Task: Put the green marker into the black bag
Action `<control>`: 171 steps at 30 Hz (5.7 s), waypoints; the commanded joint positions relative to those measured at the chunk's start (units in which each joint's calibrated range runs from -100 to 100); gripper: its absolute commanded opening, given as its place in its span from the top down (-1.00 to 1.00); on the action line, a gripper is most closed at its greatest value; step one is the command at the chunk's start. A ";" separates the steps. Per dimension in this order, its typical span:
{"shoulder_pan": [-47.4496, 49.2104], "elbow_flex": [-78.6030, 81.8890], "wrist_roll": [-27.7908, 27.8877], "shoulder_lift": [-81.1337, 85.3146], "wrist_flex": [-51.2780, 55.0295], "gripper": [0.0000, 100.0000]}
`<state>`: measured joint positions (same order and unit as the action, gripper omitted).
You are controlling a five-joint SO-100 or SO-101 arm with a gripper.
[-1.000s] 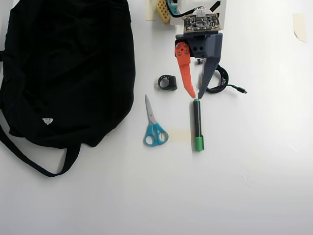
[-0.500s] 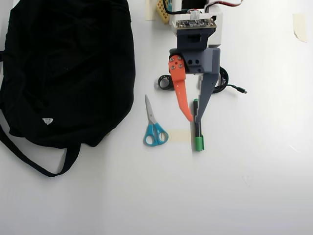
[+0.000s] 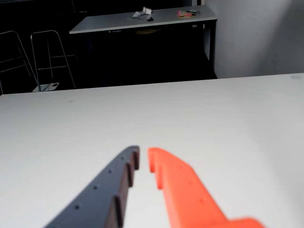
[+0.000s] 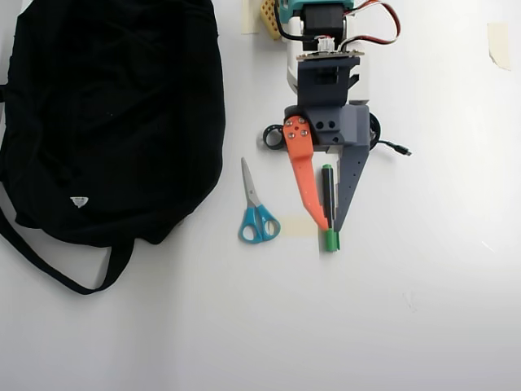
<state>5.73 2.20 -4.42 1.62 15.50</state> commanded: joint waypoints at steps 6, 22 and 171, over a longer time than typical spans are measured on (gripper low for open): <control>0.25 -2.47 0.54 0.70 -1.12 0.96; 3.62 -8.76 0.54 1.78 37.47 0.96; 16.11 -31.85 -7.43 -35.56 66.67 0.31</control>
<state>21.31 -29.95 -12.14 -34.58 82.40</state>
